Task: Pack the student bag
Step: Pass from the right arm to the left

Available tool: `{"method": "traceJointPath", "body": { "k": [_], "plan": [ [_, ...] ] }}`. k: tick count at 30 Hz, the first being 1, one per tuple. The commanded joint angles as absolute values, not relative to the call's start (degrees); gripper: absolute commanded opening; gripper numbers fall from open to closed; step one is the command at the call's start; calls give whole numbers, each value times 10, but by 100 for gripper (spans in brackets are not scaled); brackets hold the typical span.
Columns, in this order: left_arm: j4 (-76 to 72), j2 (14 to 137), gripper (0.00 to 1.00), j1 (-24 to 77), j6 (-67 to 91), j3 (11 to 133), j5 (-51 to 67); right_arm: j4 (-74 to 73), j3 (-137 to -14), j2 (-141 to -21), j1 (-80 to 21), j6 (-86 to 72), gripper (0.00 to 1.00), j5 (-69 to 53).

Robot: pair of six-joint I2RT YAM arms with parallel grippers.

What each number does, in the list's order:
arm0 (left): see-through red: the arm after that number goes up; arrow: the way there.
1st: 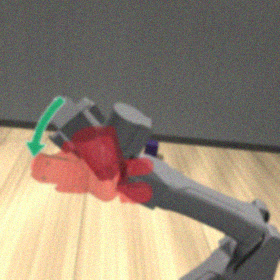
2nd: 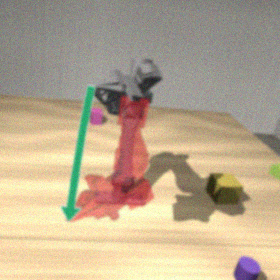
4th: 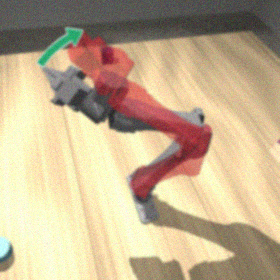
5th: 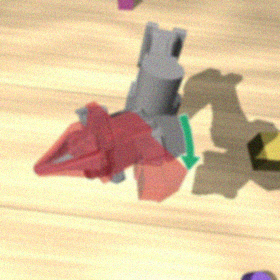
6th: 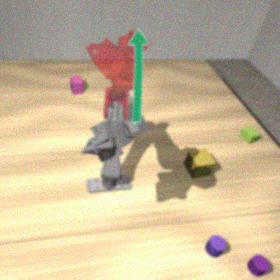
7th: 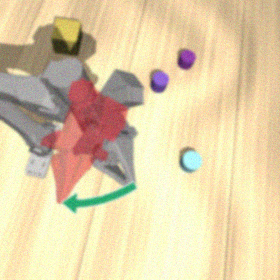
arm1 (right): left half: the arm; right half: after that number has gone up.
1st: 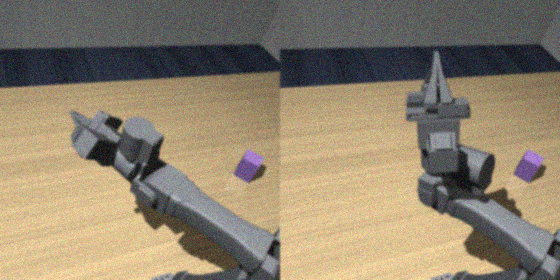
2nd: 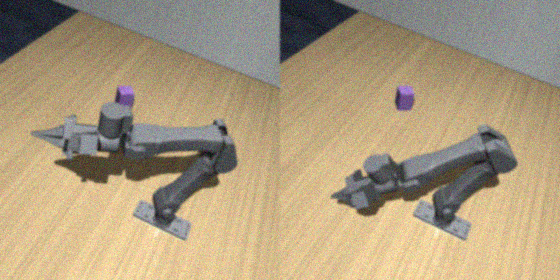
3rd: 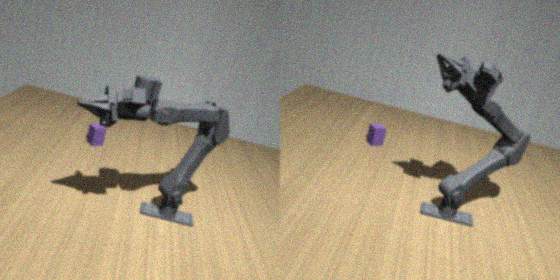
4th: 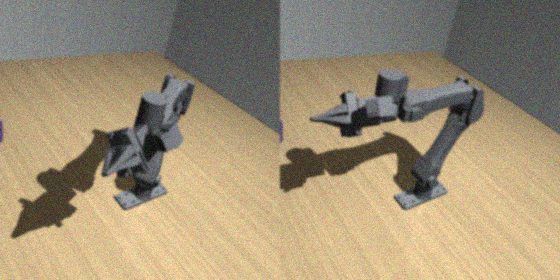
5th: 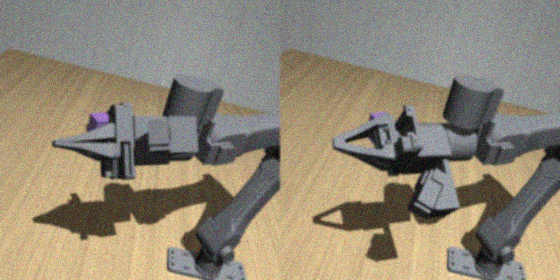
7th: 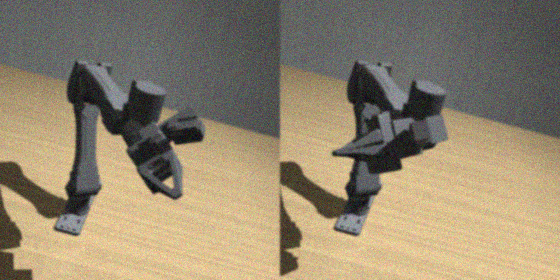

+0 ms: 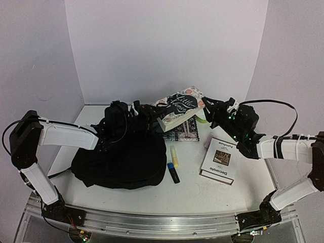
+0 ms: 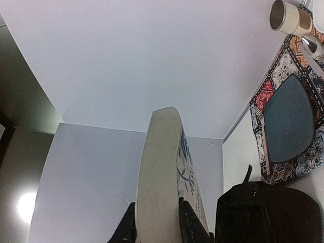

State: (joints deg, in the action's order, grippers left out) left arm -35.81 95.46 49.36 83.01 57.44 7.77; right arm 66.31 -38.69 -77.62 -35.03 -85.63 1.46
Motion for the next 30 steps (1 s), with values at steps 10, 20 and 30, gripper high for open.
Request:
{"method": "traceJointPath", "body": {
  "k": [10, 20, 30],
  "plan": [
    [-448, 880, 6, 493, 804, 517, 76, 749, -348, -740, -356, -848, 15, -47],
    [-447, 844, 0, 422, 792, 492, 206, 662, -358, -763, -329, -742, 60, -210],
    [-443, 812, 0, 359, 805, 476, 375, 507, -424, -797, -292, -557, 95, -405]
  ]
}}
